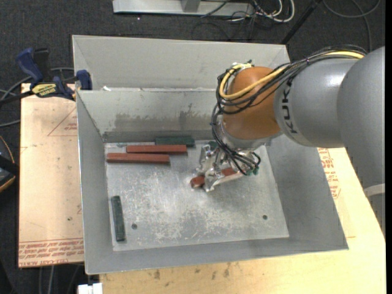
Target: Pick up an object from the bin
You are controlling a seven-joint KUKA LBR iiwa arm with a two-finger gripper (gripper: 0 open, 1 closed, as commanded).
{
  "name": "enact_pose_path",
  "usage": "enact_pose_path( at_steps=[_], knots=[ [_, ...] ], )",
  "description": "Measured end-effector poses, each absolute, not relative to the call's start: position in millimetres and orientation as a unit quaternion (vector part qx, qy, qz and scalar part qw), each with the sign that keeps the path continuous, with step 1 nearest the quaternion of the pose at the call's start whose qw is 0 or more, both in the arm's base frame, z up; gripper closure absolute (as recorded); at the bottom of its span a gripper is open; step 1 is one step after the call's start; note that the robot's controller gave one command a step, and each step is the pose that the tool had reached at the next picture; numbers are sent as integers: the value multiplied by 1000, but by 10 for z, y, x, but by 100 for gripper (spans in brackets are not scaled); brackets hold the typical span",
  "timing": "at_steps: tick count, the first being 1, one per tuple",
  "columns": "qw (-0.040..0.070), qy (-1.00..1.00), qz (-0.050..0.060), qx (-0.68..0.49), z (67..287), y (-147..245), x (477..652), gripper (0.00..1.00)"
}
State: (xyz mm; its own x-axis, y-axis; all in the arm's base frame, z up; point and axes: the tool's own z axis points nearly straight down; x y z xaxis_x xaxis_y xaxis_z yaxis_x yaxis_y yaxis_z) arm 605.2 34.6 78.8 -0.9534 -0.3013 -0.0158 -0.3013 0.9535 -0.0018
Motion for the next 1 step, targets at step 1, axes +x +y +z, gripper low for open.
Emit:
enact_pose_path(
  at_steps=[1],
  knots=[
    [3, 988, 0, -157, 2216, 623, 6138, 100]
  ],
)
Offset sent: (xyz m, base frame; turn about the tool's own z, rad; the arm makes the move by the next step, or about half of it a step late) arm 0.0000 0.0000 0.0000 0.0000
